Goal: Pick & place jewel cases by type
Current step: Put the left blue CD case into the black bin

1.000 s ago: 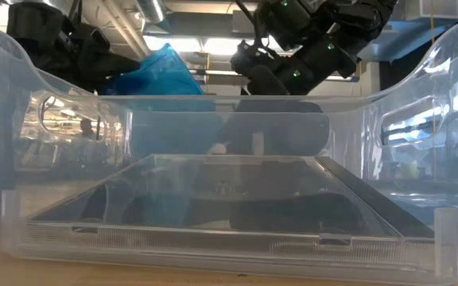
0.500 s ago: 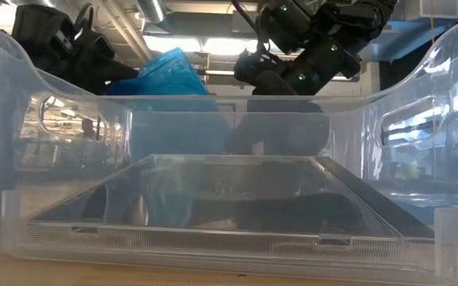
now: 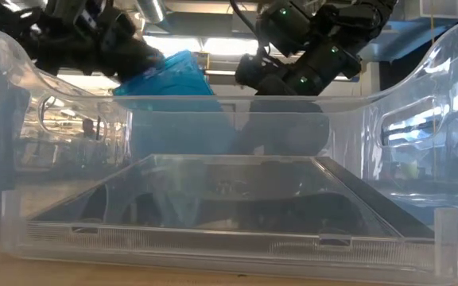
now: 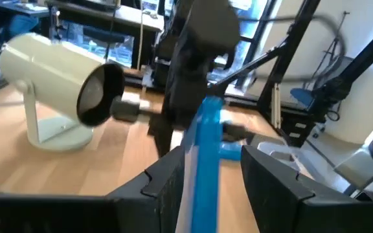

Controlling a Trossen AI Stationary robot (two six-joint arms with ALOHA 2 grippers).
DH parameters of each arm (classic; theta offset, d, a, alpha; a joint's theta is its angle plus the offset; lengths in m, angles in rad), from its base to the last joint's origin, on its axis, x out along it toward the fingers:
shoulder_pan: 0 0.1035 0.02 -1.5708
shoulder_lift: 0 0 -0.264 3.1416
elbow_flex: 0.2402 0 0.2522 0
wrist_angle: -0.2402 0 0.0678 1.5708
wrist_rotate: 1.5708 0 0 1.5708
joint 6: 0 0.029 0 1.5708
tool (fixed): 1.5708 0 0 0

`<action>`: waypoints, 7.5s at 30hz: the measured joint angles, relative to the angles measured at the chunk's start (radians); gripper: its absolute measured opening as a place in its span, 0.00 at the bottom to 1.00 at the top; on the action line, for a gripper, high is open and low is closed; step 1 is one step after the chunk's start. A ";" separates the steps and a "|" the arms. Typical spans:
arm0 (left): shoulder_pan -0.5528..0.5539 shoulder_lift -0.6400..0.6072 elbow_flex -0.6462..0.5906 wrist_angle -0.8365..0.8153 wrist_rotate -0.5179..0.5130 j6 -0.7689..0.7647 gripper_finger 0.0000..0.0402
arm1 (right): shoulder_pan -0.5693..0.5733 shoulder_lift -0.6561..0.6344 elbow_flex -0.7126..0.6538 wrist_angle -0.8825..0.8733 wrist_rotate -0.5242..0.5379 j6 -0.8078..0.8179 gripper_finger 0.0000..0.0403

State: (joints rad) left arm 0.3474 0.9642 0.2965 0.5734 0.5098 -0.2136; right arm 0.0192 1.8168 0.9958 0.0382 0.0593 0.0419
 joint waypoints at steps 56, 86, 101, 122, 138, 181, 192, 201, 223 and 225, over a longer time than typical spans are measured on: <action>-0.286 0.295 0.810 -1.230 -0.538 0.288 0.18 | -0.015 0.000 0.365 -0.600 0.096 -0.061 0.13; -0.429 -0.221 0.447 -1.000 -0.567 -0.187 0.09 | -0.017 -0.032 0.365 -0.654 0.263 -0.096 0.24; -0.755 -0.473 0.221 -0.882 -0.645 -0.457 0.08 | -0.017 -0.082 0.365 -0.651 0.201 0.012 0.24; -1.251 -0.411 0.219 -0.992 -1.045 -0.735 0.08 | -0.012 -0.082 0.365 -0.520 0.043 0.190 0.24; -1.428 -0.196 0.221 -0.987 -1.273 -1.013 0.11 | -0.013 -0.081 0.365 -0.507 0.043 0.186 0.24; -1.421 -0.204 0.257 -1.037 -1.340 -0.842 0.44 | -0.013 -0.081 0.365 -0.522 0.043 0.155 0.24; -1.330 -0.310 0.257 -1.036 -1.324 -0.684 0.46 | -0.013 -0.081 0.365 -0.521 0.043 0.132 0.24; -1.121 -0.277 0.292 -1.042 -0.925 -0.662 0.46 | -0.014 -0.081 0.365 -0.520 0.043 0.111 0.24; -0.431 -0.022 0.522 -1.250 -0.181 -0.246 0.46 | -0.017 -0.080 0.365 -0.521 0.043 0.077 0.24; -0.378 0.030 0.563 -1.340 -0.142 -0.208 0.46 | -0.017 -0.080 0.365 -0.531 0.043 0.077 0.24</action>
State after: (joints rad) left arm -0.0306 0.9944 0.8599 -0.7670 0.3681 -0.4218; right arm 0.0025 1.7363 1.3605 -0.4924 0.1025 0.1188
